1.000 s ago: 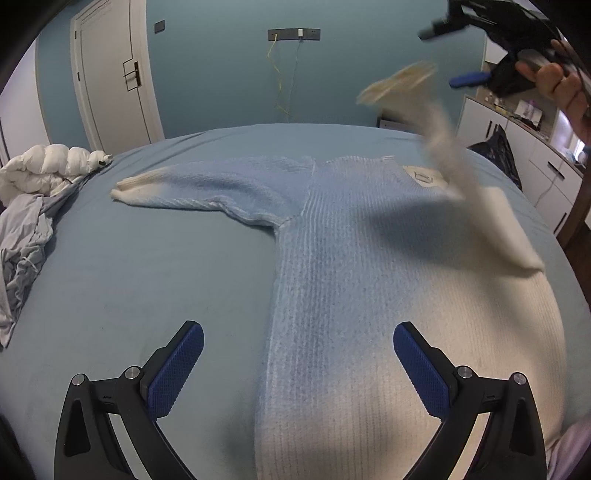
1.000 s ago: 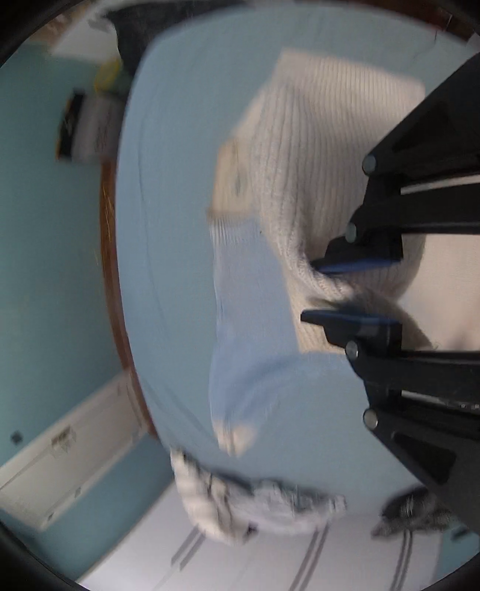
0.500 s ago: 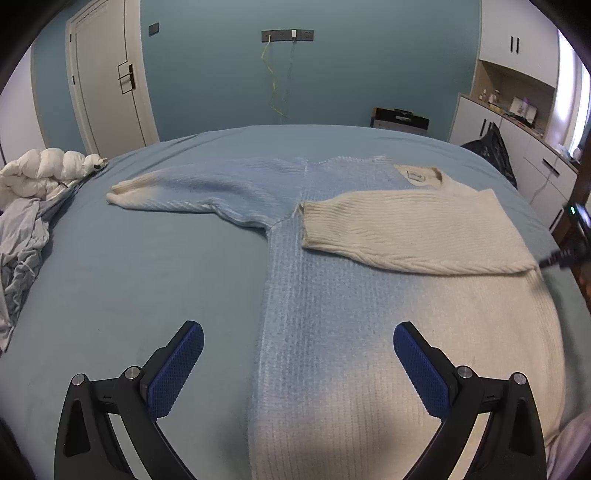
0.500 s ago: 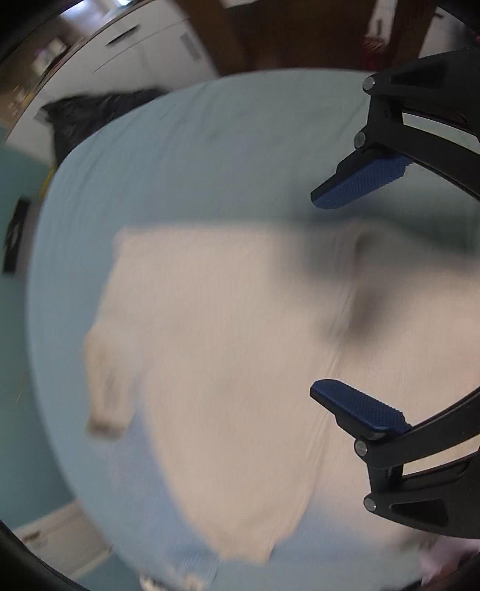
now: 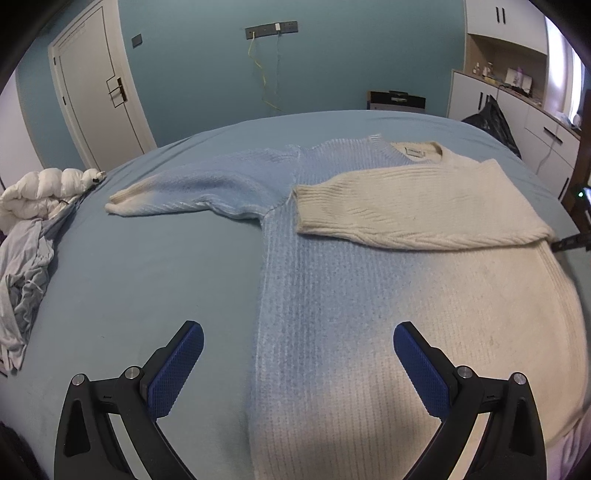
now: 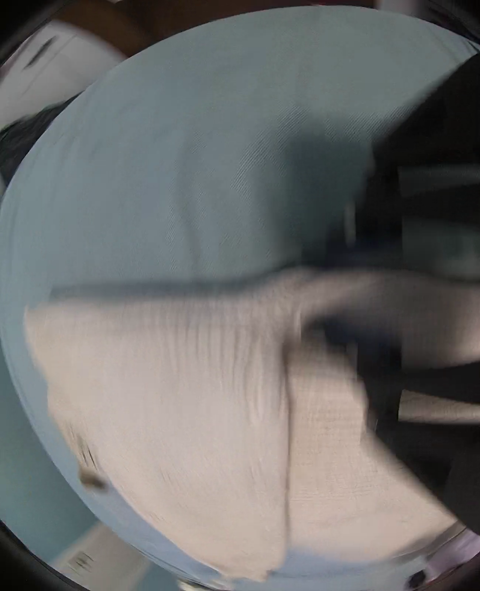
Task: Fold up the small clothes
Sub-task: 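Grasp the folded white sleeve edge with the right gripper and pull it flat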
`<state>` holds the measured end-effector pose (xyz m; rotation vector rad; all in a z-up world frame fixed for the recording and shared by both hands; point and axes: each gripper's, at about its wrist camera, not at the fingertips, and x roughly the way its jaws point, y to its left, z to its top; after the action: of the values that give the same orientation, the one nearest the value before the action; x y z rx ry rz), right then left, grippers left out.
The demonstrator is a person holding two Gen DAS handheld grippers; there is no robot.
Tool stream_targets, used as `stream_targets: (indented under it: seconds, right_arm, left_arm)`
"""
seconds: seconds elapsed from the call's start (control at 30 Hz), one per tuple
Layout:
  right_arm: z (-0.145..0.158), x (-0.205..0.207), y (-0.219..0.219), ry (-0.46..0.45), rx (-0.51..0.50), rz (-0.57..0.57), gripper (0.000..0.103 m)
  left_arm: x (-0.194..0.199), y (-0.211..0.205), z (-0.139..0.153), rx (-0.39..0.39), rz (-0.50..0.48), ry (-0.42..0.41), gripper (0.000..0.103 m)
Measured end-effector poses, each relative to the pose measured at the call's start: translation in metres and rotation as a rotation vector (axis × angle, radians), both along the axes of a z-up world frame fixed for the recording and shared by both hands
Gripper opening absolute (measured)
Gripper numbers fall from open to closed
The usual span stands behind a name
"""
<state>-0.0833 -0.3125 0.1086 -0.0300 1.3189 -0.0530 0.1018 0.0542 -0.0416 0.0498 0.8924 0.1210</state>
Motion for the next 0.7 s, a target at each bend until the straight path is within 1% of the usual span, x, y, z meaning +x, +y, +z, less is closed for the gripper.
stream_targets:
  seconds: [0.03,0.07,0.1,0.13,0.17,0.2,0.23,0.27,0.33,0.37,0.4,0.43,0.5,0.53,0.6,0.63,0.67,0.7]
  right_arm:
    - [0.004,0.0,0.002,-0.016,-0.056,-0.015,0.005]
    - [0.013,0.0,-0.003,-0.053,-0.088,-0.056,0.004]
    - [0.022,-0.002,-0.013,-0.089,-0.085,-0.099,0.004]
    - [0.033,-0.004,-0.028,-0.137,-0.036,-0.155,0.004]
    - [0.036,-0.006,-0.033,-0.16,-0.01,-0.176,0.004]
    - [0.037,-0.006,-0.035,-0.168,-0.015,-0.176,0.004]
    - [0.03,-0.004,-0.029,-0.151,-0.068,-0.16,0.004]
    - [0.012,-0.001,-0.018,-0.12,-0.149,-0.134,0.004]
    - [-0.028,0.006,-0.002,-0.016,-0.234,-0.107,0.005]
    - [-0.032,0.006,0.001,-0.024,-0.253,-0.116,0.007]
    - [-0.031,0.006,0.006,-0.045,-0.285,-0.124,0.02]
    - [-0.028,0.008,0.013,-0.056,-0.316,-0.118,0.04]
    - [-0.021,0.012,0.024,-0.036,-0.362,-0.096,0.059]
    - [-0.011,0.008,0.02,-0.055,-0.362,-0.085,0.059]
    - [0.02,0.004,0.034,-0.135,-0.356,-0.09,0.061]
    - [0.033,0.005,0.043,-0.17,-0.352,-0.099,0.07]
    - [0.045,0.003,0.049,-0.205,-0.331,-0.103,0.077]
    - [0.05,0.005,0.06,-0.229,-0.3,-0.1,0.087]
  left_arm:
    - [0.001,0.0,0.001,0.003,0.003,-0.001,0.103]
    - [0.0,0.002,0.002,0.005,0.009,-0.005,0.103]
    - [0.0,0.003,0.002,0.004,0.013,-0.008,0.103]
    - [0.0,0.004,0.003,0.0,0.017,-0.009,0.103]
    - [0.001,0.006,0.003,-0.004,0.022,-0.008,0.103]
    - [0.002,0.007,0.002,-0.01,0.025,-0.005,0.103]
    - [0.002,0.008,0.002,-0.013,0.027,-0.001,0.103]
    - [0.003,0.009,0.002,-0.014,0.029,0.001,0.103]
    - [0.002,0.011,0.003,-0.012,0.037,-0.001,0.103]
    - [0.002,0.013,0.005,-0.012,0.041,-0.005,0.103]
    - [0.002,0.015,0.006,-0.012,0.045,-0.006,0.103]
    - [0.003,0.018,0.008,-0.015,0.051,-0.006,0.103]
    - [0.005,0.024,0.009,-0.031,0.069,-0.001,0.103]
    - [0.006,0.026,0.009,-0.04,0.075,0.002,0.103]
    - [0.008,0.03,0.008,-0.051,0.084,0.016,0.103]
    - [0.008,0.03,0.007,-0.05,0.085,0.02,0.103]
    - [0.008,0.031,0.007,-0.047,0.085,0.023,0.103]
    - [0.008,0.031,0.006,-0.044,0.085,0.026,0.103]
